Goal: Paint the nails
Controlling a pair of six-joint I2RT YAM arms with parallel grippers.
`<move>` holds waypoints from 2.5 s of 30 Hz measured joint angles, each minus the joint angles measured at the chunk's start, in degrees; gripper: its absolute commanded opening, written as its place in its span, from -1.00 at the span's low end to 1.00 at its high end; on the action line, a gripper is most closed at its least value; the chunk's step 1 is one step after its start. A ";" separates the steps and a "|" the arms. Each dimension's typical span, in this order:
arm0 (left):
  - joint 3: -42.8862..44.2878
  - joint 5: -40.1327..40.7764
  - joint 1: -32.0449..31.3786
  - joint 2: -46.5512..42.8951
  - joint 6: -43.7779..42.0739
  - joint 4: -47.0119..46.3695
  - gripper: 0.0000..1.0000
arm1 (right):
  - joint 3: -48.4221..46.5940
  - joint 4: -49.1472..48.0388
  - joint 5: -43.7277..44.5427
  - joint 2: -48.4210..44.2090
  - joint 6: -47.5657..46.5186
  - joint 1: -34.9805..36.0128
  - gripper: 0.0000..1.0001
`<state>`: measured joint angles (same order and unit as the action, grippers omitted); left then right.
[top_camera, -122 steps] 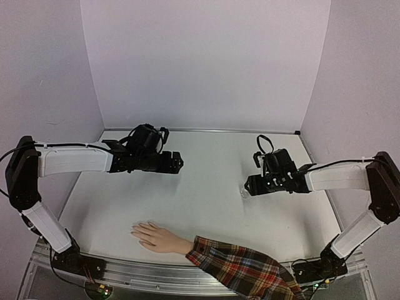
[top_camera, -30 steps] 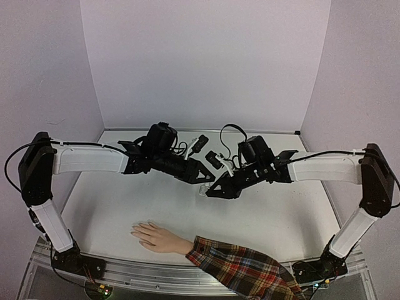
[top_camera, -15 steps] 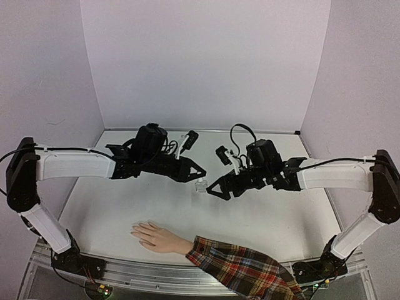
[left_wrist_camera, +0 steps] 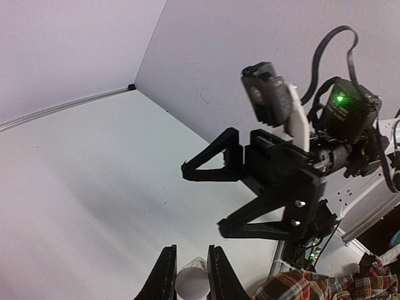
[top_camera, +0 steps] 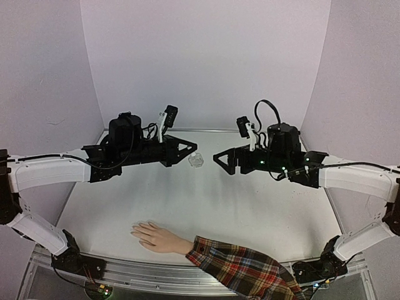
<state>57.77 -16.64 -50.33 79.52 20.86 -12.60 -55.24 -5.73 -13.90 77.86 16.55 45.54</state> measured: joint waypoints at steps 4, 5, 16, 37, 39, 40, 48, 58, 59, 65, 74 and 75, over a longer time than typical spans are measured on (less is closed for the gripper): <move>0.61 2.15 0.00 0.07 0.39 0.29 -1.00 | -0.71 -1.46 -5.39 0.14 -4.79 0.02 0.87; 0.90 2.54 0.00 0.11 0.59 0.30 -1.00 | -1.55 -1.22 -7.11 0.57 -5.48 0.02 0.82; 4.14 3.20 0.00 0.49 3.72 0.58 -1.00 | -8.32 -3.13 -13.02 7.75 -7.90 1.05 0.19; 4.17 2.20 0.22 1.03 6.05 1.16 -1.00 | -12.61 -4.40 -14.14 12.46 -11.82 3.67 -1.00; 4.43 1.71 0.28 1.09 6.01 1.40 -1.00 | -12.61 -4.40 -14.38 12.46 -12.01 3.67 -1.00; 4.67 1.45 0.33 1.12 6.01 1.69 -0.97 | -12.61 -4.46 -14.50 12.46 -11.99 3.67 -1.00; 5.87 -5.85 1.35 1.41 7.91 2.69 0.32 | -11.84 -4.51 -15.92 11.09 -11.93 3.67 -1.00; 0.12 -23.01 7.90 -0.59 19.08 -12.09 0.09 | -11.47 -4.52 -22.96 8.77 -7.95 3.67 -1.00; 0.12 -24.09 7.89 -0.58 19.58 -12.89 0.04 | -11.49 -4.52 -23.33 8.77 -7.74 3.67 -1.00; 0.18 -28.62 7.74 -0.20 20.20 -14.51 0.03 | -11.81 -4.57 -24.79 8.77 -6.83 3.67 -1.00; 0.91 -30.08 7.63 0.20 18.71 -11.79 -0.29 | -13.95 -4.92 -25.02 9.25 -5.89 3.67 -1.00; 1.14 -29.83 7.61 0.20 18.24 -11.25 -0.36 | -14.13 -4.94 -25.14 9.38 -5.87 3.67 -1.00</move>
<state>58.91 -46.46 -42.72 79.72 39.10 -23.85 -69.37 -10.67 -39.04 87.24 10.67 49.21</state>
